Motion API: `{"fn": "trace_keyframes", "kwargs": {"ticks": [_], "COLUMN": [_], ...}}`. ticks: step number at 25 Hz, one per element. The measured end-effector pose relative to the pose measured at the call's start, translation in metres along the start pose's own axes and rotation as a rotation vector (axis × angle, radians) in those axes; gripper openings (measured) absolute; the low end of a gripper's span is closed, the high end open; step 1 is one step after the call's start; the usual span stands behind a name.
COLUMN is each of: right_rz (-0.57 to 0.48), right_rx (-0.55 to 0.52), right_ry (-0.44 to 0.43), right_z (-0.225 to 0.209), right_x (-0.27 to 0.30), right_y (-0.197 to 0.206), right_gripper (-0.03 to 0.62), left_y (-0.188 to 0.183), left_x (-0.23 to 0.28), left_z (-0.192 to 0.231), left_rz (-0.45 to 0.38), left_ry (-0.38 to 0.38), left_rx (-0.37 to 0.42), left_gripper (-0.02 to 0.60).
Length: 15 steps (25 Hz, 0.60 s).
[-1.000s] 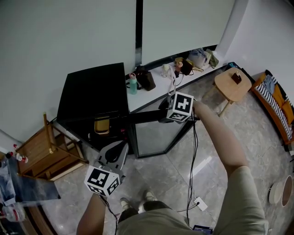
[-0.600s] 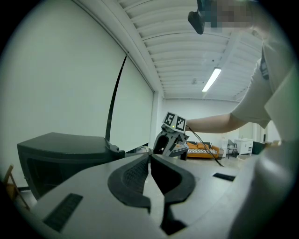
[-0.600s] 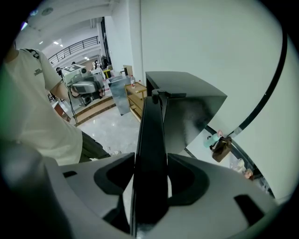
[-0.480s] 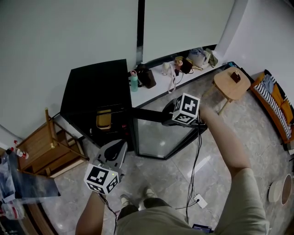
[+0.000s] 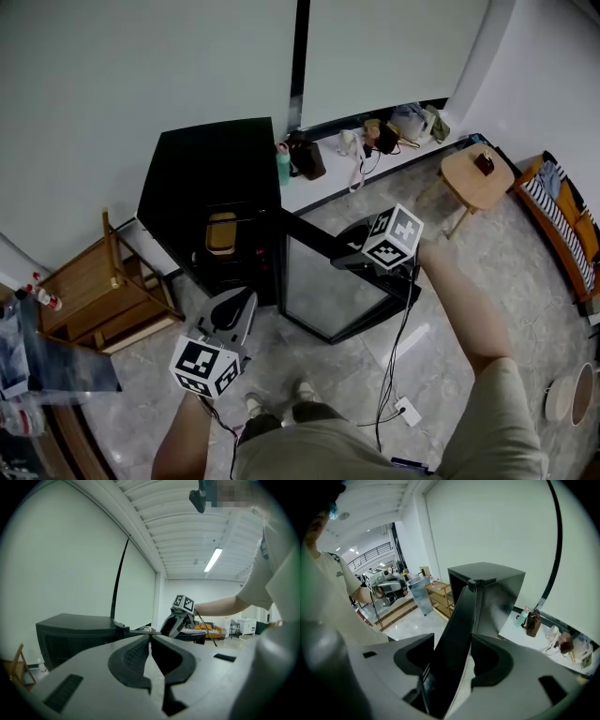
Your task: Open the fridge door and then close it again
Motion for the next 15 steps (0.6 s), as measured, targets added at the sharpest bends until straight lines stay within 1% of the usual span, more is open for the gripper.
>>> {"fn": "trace_keyframes", "kwargs": {"ticks": [2, 4, 6, 10, 15], "right_rz": [-0.050, -0.103, -0.154, -0.266, -0.395], "right_rx": [0.052, 0.103, 0.147, 0.242, 0.320], "right_ry": [-0.012, -0.030, -0.042, -0.061, -0.054], "right_z": [0.013, 0.026, 0.036, 0.053, 0.077], "right_x": [0.002, 0.004, 0.006, 0.008, 0.006], "right_y": [0.000, 0.001, 0.001, 0.001, 0.001], "right_gripper": [0.215, 0.251, 0.266, 0.267, 0.267], "left_y": [0.004, 0.007, 0.010, 0.013, 0.015], "left_x": [-0.009, -0.017, -0.023, -0.031, -0.041], "left_z": [0.000, 0.000, 0.000, -0.001, -0.001], "left_rz": [0.005, 0.009, 0.012, 0.016, 0.013], "left_ry": [-0.006, -0.010, -0.012, -0.011, -0.015], "left_rx": [-0.002, -0.005, -0.007, -0.011, -0.014], "left_gripper": [0.017, 0.017, 0.017, 0.017, 0.017]}}
Point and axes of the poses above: the fingertips, and each gripper's own axes: x forward along the fingers, z to its left, y out of its underside, the point moved 6 cm from there along -x, backward along the fingers, and after that the axes turned 9 degrees about x, right-handed, at the moved point
